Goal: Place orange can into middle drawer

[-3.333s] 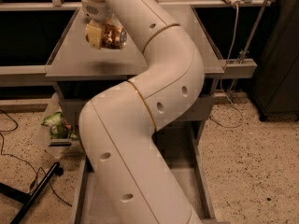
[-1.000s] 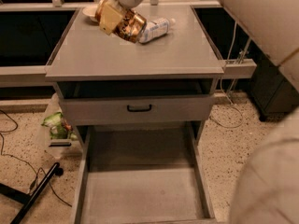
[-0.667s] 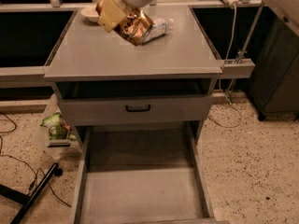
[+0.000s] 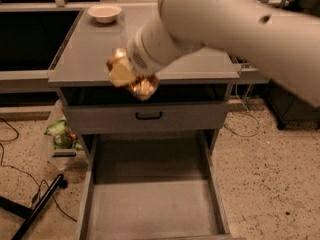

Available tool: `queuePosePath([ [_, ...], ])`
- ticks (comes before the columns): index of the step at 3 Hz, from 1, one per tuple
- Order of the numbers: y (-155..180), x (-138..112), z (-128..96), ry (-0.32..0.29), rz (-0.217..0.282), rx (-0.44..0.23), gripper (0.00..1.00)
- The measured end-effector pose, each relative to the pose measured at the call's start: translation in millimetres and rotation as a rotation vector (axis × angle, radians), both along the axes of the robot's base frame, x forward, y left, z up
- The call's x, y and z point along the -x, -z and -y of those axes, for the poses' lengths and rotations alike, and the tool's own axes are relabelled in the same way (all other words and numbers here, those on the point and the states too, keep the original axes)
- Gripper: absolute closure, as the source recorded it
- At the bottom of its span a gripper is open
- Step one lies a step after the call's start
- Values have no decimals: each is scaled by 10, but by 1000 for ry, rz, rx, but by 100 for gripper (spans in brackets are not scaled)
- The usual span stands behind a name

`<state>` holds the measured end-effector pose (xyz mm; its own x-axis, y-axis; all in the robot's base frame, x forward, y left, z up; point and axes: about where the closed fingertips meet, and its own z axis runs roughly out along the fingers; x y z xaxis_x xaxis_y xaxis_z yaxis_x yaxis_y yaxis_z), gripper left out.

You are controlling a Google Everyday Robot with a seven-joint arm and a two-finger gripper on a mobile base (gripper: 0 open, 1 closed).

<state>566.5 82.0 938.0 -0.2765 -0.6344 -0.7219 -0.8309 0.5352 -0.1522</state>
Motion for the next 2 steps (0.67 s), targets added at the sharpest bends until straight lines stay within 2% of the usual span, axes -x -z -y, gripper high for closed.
queuePosePath([
  [1, 1100, -14, -21, -7, -83, 0, 100],
  [2, 1799, 124, 51, 10, -156, 3, 100],
])
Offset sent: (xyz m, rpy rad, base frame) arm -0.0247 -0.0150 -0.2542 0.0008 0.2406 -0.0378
